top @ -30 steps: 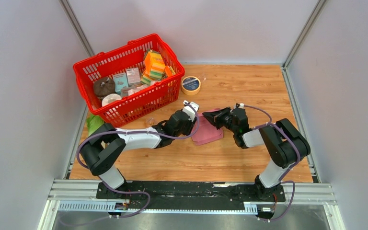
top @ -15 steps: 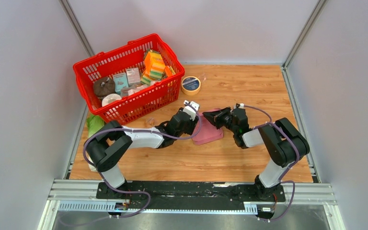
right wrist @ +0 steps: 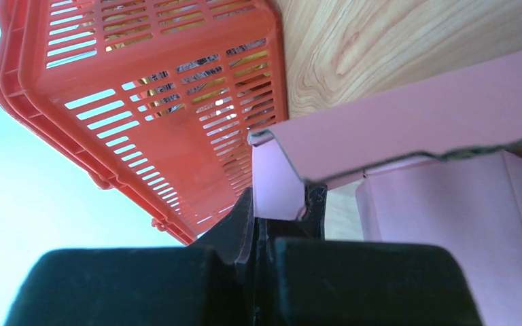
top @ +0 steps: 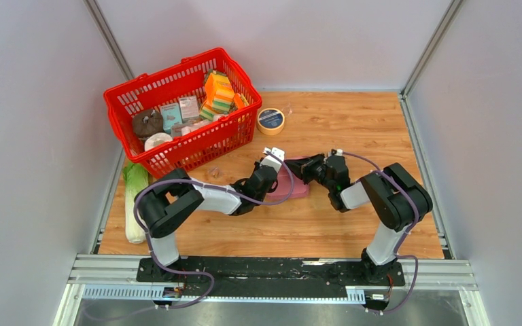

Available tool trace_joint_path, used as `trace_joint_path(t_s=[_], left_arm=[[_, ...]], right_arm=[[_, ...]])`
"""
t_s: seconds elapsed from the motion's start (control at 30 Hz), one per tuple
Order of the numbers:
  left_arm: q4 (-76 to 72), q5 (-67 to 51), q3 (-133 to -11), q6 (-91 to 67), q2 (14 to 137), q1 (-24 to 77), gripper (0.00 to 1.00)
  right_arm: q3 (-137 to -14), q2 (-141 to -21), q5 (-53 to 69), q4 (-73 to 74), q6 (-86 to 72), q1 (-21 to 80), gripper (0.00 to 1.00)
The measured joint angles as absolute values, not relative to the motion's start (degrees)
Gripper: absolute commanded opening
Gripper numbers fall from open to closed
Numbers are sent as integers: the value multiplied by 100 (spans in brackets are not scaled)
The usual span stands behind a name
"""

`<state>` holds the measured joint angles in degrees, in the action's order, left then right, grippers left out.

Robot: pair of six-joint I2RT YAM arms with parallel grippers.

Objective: Fold the paper box

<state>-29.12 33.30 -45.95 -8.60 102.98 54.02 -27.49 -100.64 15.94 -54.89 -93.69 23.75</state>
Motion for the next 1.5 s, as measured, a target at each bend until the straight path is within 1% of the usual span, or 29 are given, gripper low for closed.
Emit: trace_joint_path(t_s=[0.03, 0.1, 0.23, 0.3, 0.4, 0.43, 0.5, 0.53, 0.63, 0.83, 0.93, 1.07, 1.33, 1.5], left_arm=[[-2926, 3409, -4611, -864, 10320, 5408, 21], [-2943, 3559, -4648, -875, 10359, 5406, 21], [-2943, 3752, -4727, -880, 10403, 5413, 25], [-2912, 3815, -4788, -880, 10433, 5413, 25], [-2768, 3922, -4923, -910, 10527, 5424, 19], [-2731, 3972, -4987, -943, 10575, 5428, 13], [-2534, 4134, -5199, -1076, 10683, 5433, 9], [-2447, 4209, -5293, -1160, 10718, 5435, 5], [-2150, 4456, -5559, -1385, 10798, 5454, 0], [-1199, 5159, -6302, -1918, 11124, 5627, 0], [-832, 5247, -6517, -2187, 11177, 5669, 0], [-432, 5245, -6646, -2477, 11177, 5684, 0], [-475, 5245, -6519, -2670, 11148, 5708, 0], [97, 5328, -6661, -3308, 11144, 5743, 0]], right_arm=[[-2740, -10073, 1592, -5520, -9389, 2388, 0], [-2729, -10075, 1590, -5555, -9432, 2410, 0], [-2727, -10075, 1559, -5594, -9494, 2429, 0], [-2722, -10073, 1518, -5607, -9515, 2434, 0], [-2687, -10033, 1450, -5601, -9518, 2471, 0], [-2672, -10014, 1431, -5599, -9515, 2480, 0], [-2630, -9983, 1365, -5590, -9518, 2484, 0], [-2617, -9974, 1328, -5594, -9520, 2484, 0], [-2593, -9913, 1201, -5601, -9539, 2497, 0], [-2359, -9679, 746, -5631, -9627, 2646, 0], [-2307, -9480, 620, -5459, -9594, 2674, 0], [-2307, -9314, 596, -5216, -9502, 2709, 0], [-2303, -9273, 589, -5103, -9419, 2753, 0], [-2303, -9177, 576, -4923, -9419, 2818, 0]])
